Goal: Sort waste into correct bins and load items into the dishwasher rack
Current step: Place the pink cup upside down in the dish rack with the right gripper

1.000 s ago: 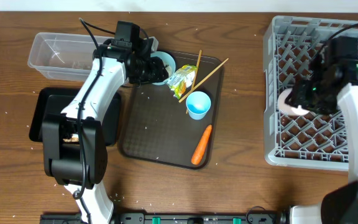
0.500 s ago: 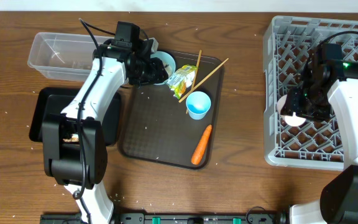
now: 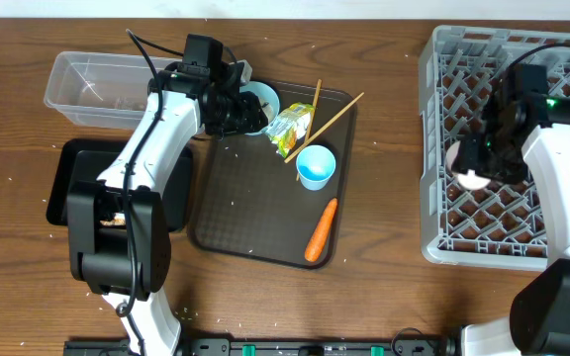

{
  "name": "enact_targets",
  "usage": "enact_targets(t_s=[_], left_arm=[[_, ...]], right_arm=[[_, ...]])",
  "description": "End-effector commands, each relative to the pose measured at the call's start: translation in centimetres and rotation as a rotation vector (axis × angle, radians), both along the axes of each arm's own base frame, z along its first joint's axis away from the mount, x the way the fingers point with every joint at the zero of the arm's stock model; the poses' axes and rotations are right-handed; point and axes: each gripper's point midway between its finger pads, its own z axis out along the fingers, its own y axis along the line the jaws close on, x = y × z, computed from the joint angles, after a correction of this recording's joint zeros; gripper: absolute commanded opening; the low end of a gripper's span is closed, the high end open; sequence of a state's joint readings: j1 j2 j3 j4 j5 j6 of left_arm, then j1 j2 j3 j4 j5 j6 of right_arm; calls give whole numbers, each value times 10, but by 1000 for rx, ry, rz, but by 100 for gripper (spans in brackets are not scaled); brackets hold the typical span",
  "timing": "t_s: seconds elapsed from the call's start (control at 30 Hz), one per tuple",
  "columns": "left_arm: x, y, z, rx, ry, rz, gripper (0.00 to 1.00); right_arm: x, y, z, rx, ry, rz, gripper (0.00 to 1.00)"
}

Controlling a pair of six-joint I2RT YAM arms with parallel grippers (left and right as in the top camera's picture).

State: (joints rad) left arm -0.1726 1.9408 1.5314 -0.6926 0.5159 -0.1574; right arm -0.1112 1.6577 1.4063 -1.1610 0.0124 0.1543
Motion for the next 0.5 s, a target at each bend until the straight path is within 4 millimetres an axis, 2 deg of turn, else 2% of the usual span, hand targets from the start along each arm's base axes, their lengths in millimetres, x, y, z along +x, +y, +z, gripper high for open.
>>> enact_targets(t_s=[0.0,0.07,0.1,0.13,0.3,0.4,0.47], left_arm=[[-2,1,1,13,-7,-5,43],[-2,1,1,13,-7,-5,43],[-2,0,1,12,-7,-5,43],[-2,1,1,13,-7,-5,43],[-2,0,1,12,-5,-5,43],[-5,-3,1,15,-2,-16,48],[-10,-12,1,22,-26,-97,49]], right_arm=[[18,-3,8,21,-71,-15,69],[27,-1,10,32,-111,-11,86],[31,1,12,41,-128,-8,91],[35,3,13,52,-145,-4,99],[50,13,24,112,-209,15,99],[55,16,39,132,-240,24,99],[57,16,51,130,-254,25,99]])
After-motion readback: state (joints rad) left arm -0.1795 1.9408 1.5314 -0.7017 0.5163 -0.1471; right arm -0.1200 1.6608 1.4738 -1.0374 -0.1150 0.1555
